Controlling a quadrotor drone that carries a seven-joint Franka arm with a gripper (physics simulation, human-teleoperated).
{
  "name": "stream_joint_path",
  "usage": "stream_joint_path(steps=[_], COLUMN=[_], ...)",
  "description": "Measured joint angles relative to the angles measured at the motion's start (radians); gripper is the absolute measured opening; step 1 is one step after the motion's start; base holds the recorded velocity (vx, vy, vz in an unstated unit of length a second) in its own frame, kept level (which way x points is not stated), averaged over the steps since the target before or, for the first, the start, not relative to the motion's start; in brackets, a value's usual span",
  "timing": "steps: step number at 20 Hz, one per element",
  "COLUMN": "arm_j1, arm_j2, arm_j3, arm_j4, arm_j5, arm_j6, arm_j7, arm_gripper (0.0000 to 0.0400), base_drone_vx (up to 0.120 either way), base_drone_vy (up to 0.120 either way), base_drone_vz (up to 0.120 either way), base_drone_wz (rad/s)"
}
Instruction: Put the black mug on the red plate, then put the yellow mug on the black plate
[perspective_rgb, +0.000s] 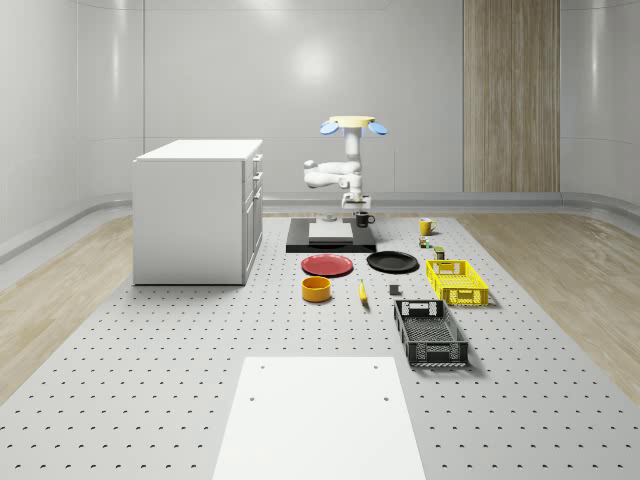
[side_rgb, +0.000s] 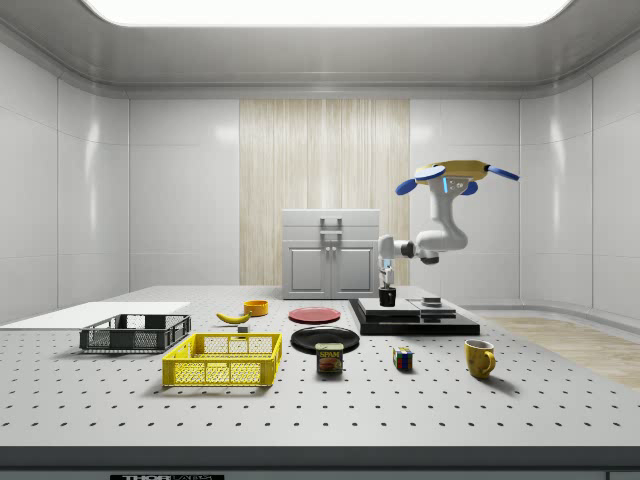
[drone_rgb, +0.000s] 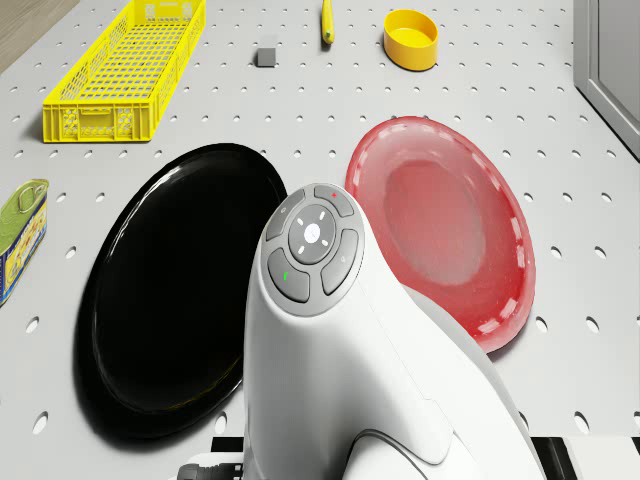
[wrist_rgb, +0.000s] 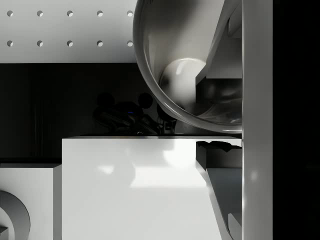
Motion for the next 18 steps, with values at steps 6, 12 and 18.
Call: stream_joint_path(steps=[6,12,18], arm_j1=[-0.003,-0.005,-0.007], arm_j2=[-0.011,-0.022,-0.032], arm_j3=[0.002,0.004,0.006], arm_j4=[0.0,0.001,0.001], arm_j5=[0.005,0.009,0.013], arm_j6=[0.011,0.021,0.03], arm_j7=[0.002,0.004,0.006], arm_gripper=[0.011,0.011,0.011], base_drone_vx=[0.12,0.12,0.12], base_drone_vy=[-0.12,-0.12,-0.12], base_drone_vz=[0.0,0.0,0.0], base_drone_wz=[0.0,0.0,0.0])
